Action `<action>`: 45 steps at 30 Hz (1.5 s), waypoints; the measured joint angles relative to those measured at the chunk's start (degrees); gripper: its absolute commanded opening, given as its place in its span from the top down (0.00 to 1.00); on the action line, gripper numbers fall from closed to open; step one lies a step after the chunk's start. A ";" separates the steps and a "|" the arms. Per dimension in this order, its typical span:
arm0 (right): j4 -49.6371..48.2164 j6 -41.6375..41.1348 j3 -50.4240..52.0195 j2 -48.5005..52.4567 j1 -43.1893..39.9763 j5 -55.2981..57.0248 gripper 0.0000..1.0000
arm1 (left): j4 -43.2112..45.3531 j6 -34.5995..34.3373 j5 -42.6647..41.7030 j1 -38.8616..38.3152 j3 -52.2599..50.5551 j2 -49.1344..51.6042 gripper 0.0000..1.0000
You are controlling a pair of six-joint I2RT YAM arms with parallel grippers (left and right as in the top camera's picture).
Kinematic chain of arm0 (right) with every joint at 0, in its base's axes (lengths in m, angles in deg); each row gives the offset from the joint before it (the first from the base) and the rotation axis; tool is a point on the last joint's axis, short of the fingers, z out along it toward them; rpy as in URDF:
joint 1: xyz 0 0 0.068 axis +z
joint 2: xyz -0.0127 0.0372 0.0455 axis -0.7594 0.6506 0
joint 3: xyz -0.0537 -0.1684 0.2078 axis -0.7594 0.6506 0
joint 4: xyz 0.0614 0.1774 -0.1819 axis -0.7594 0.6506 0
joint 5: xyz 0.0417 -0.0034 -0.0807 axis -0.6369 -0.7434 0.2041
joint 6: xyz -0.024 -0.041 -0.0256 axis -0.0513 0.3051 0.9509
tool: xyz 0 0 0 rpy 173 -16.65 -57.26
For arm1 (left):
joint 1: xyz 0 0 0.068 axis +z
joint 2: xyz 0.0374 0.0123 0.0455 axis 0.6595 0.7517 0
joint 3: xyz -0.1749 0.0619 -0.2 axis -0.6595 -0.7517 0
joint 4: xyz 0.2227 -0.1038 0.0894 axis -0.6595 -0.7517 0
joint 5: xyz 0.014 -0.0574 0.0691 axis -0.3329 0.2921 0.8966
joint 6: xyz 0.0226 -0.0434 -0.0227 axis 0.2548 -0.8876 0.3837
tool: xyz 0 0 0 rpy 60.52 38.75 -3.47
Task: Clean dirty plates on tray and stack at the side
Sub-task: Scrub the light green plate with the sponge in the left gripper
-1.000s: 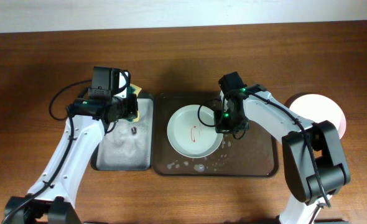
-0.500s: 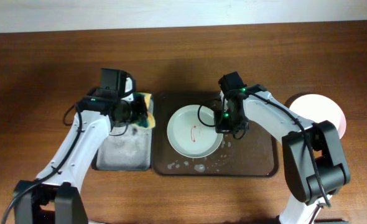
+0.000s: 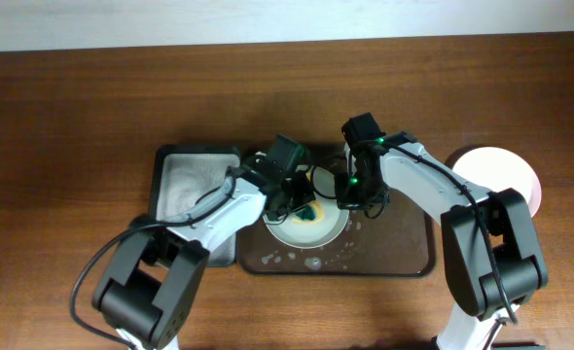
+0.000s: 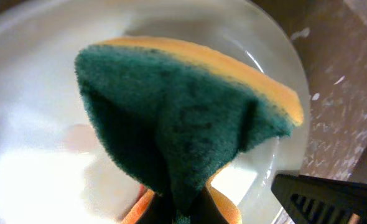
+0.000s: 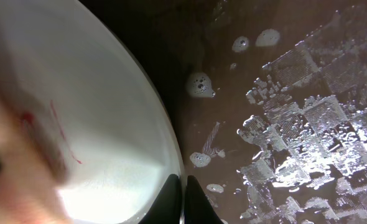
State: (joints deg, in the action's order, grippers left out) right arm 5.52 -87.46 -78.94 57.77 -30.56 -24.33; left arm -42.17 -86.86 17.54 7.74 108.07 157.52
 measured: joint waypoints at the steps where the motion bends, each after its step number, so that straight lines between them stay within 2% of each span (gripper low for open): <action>1: 0.02 0.02 0.00 0.00 0.00 0.02 0.96 | 0.46 -0.26 0.37 -0.61 0.00 0.52 1.00; 4: 0.04 0.00 0.00 0.00 0.00 0.04 0.96 | -0.94 -0.66 5.03 -2.16 0.46 0.81 1.00; 8: 0.00 0.07 0.00 0.02 0.48 -1.29 0.96 | -8.28 -0.68 10.86 -2.58 1.84 0.92 1.00; 9: -0.02 0.02 0.00 0.04 0.70 -1.51 0.91 | -9.75 -0.66 11.21 -1.70 2.03 0.92 1.00; 10: -0.02 0.00 0.00 0.04 0.74 -1.51 0.67 | -10.03 0.55 10.78 -1.14 2.14 0.92 1.00; 11: -0.09 -0.07 0.00 0.04 0.74 -1.44 0.64 | -10.12 3.13 9.64 -0.37 2.34 0.92 1.00; 13: -3.10 -0.09 0.04 0.07 0.70 -0.81 0.65 | -7.74 12.37 6.49 1.18 2.36 0.92 1.00; 15: -8.07 -0.15 0.11 0.09 0.70 -0.59 0.93 | -7.69 16.59 4.92 1.62 2.36 0.92 1.00; 16: -9.57 -0.24 0.20 0.11 0.70 -0.57 0.96 | -7.65 16.65 4.83 1.62 2.36 0.92 1.00; 18: -9.01 0.02 0.17 0.13 0.70 -0.66 0.96 | -7.21 15.61 4.61 1.64 2.36 0.92 1.00; 21: -3.02 0.00 0.00 0.11 0.63 -4.07 0.96 | -4.83 14.25 2.10 1.86 2.36 0.92 1.00; 26: -1.36 -1.90 1.38 0.11 0.63 -9.31 0.96 | -5.33 6.29 -0.33 1.44 2.36 0.92 1.00; 28: -1.49 -2.34 1.53 0.11 0.61 -9.57 0.80 | -5.44 3.52 0.42 0.02 2.16 0.92 1.00; 29: -1.53 -2.40 1.77 0.13 0.61 -9.73 0.69 | -5.86 2.95 1.44 -0.28 1.88 0.92 1.00; 31: -2.56 -2.54 2.47 0.17 0.63 -9.90 0.69 | -8.92 2.56 4.55 -0.55 1.77 0.66 1.00; 32: -5.11 -2.51 2.64 0.20 0.63 -10.32 0.73 | -10.16 2.51 6.10 -0.33 1.75 0.39 1.00; 33: -7.13 -2.51 2.67 0.20 0.66 -10.32 0.90 | -10.75 2.49 6.93 0.33 1.75 0.26 1.00; 34: -8.90 -2.60 2.73 0.22 0.63 -10.34 0.96 | -11.28 2.49 7.13 1.77 1.75 0.04 1.00; 36: -11.32 -2.54 2.71 0.22 0.76 -11.37 0.96 | -11.30 5.49 7.32 5.25 1.60 -0.59 1.00; 40: -8.46 -2.45 2.56 0.20 0.74 -11.39 0.96 | -11.19 9.68 6.43 6.62 1.53 -5.11 1.00; 42: -8.39 -2.49 2.54 0.20 0.74 -11.39 0.96 | -10.97 9.18 4.79 6.54 1.53 -6.40 1.00; 45: -8.39 -2.51 2.54 0.20 0.74 -11.39 0.96 | -10.67 4.28 4.96 3.50 1.49 -6.36 1.00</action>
State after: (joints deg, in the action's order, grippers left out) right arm -2.87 -89.98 -76.41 57.97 -29.82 -35.71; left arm -52.84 -82.57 22.50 11.24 109.55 151.16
